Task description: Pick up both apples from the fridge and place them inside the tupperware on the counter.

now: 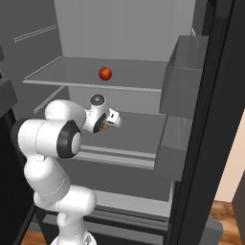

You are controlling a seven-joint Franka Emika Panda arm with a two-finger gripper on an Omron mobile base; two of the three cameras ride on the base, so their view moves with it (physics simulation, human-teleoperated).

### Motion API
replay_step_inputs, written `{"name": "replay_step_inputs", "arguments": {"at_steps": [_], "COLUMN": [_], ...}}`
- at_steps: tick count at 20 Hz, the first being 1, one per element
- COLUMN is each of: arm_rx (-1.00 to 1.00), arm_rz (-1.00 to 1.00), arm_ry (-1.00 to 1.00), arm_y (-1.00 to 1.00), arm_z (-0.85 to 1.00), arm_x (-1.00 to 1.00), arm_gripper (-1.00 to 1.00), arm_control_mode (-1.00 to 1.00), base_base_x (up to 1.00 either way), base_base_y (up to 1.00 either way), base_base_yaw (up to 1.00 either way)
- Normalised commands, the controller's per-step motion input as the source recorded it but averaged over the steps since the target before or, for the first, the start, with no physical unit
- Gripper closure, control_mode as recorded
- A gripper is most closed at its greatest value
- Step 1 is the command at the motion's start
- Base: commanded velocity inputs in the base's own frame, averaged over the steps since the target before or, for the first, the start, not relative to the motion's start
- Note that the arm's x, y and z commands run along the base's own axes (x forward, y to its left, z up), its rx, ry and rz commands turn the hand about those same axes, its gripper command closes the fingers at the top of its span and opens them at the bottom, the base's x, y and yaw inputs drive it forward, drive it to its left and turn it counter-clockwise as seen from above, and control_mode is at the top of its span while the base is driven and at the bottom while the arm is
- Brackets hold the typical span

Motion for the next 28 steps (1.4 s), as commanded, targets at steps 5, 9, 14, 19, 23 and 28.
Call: {"name": "replay_step_inputs", "arguments": {"at_steps": [5,9,14,19,23,28], "arm_rx": [0.0,0.0,0.0,0.0,0.0,0.0], "arm_rz": [0.0,0.0,0.0,0.0,0.0,0.0], "arm_ry": [0.0,0.0,0.0,0.0,0.0,-0.01], "arm_y": [0.0,0.0,0.0,0.02,0.03,0.06], "arm_z": [-0.34,-0.4,-0.36,-0.34,-0.32,-0.36], "arm_x": [0.04,0.0,0.0,-0.05,-0.05,-0.16], "arm_gripper": [-1.0,-1.0,-1.0,-1.0,-1.0,-1.0], "arm_control_mode": [-1.0,-1.0,-1.0,-1.0,-1.0,-1.0], "base_base_x": [0.0,0.0,0.0,0.0,0.0,0.0], "base_base_y": [0.0,0.0,0.0,0.0,0.0,0.0], "base_base_yaw": [0.0,0.0,0.0,0.0,0.0,0.0]}}
